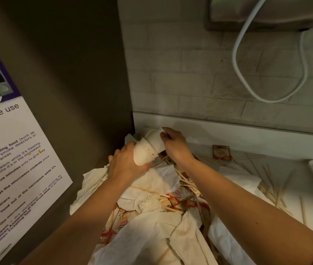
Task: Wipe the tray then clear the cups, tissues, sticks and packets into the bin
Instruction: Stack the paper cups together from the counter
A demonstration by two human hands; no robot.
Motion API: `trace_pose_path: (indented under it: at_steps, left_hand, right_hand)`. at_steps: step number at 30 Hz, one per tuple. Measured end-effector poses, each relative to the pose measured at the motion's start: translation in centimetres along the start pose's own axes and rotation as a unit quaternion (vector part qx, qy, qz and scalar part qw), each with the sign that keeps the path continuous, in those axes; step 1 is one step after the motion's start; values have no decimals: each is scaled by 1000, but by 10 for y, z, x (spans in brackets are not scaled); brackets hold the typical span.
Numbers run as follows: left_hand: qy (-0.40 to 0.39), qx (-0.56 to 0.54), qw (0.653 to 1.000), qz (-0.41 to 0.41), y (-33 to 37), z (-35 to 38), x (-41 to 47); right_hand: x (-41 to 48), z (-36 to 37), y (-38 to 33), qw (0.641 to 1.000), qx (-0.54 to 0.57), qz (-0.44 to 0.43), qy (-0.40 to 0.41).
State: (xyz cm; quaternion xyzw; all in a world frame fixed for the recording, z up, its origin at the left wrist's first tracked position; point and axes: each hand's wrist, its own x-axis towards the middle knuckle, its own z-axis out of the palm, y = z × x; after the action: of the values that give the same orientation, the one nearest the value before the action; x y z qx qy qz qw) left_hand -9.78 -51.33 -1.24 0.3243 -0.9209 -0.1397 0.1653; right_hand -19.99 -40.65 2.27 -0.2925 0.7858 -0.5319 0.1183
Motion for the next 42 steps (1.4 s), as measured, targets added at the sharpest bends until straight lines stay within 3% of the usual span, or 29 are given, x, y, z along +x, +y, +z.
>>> trace_pose_path:
  at_steps: [4, 10, 14, 19, 22, 26, 33, 38, 42]
  left_hand:
    - [2, -7, 1000, -2, -1, -3, 0]
    - [9, -29, 999, -31, -13, -6, 4]
    - [16, -58, 997, -40, -21, -7, 6]
    - [22, -68, 997, -40, -29, -7, 6]
    - [18, -75, 996, -44, -35, -7, 8]
    - [10, -71, 996, -48, -42, -7, 9]
    - [5, -48, 998, -49, -49, -10, 7]
    - [-4, -52, 997, -53, -52, -11, 5]
    - [-4, -58, 997, -50, -49, -13, 2]
  right_hand:
    - [-4, 14, -6, 998, 6, -29, -53]
    - [-10, 24, -4, 982, 135, -9, -129]
    - [-6, 34, -1, 974, 131, -9, -184]
    - [12, 32, -2, 991, 95, 5, -98]
    - [27, 35, -4, 993, 66, 87, -38]
    - [39, 39, -7, 986, 26, 153, -66]
    - [50, 55, -5, 979, 0, 190, -73]
    - [43, 51, -1, 991, -56, 104, -67]
    - [39, 46, -2, 998, -42, -10, 48]
